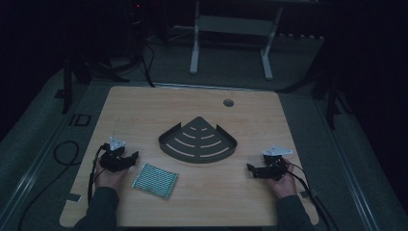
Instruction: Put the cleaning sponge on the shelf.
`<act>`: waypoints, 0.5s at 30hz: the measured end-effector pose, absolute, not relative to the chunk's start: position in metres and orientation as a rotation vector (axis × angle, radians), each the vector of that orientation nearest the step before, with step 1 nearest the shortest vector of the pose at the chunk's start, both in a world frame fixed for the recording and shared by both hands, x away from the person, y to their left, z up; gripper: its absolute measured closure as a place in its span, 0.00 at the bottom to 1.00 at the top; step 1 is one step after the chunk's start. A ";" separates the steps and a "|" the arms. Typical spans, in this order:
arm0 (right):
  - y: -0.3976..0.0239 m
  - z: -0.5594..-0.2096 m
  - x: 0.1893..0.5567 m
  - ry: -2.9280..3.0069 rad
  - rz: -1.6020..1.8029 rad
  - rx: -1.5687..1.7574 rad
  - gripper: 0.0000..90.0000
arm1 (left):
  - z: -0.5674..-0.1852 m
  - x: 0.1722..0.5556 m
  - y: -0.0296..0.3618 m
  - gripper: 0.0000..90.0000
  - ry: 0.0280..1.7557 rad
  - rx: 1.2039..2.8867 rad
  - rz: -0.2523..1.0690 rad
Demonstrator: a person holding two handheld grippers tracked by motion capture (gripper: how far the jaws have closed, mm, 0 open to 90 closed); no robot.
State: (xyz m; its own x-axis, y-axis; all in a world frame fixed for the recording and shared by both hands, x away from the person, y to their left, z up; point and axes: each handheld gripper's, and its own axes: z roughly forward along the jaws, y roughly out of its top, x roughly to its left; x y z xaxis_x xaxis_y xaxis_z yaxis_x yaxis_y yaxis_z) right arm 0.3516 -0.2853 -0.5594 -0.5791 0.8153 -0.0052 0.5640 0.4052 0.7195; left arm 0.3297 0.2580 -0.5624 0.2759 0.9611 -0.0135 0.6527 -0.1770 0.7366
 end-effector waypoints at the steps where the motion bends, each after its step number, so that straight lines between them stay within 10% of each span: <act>1: -0.285 -0.559 0.352 2.315 0.977 1.186 0.14 | -0.561 0.329 0.257 0.58 1.452 1.917 0.613; 15: -0.285 -0.560 0.351 2.314 0.979 1.185 0.14 | -0.542 0.318 0.246 0.81 1.257 1.947 0.461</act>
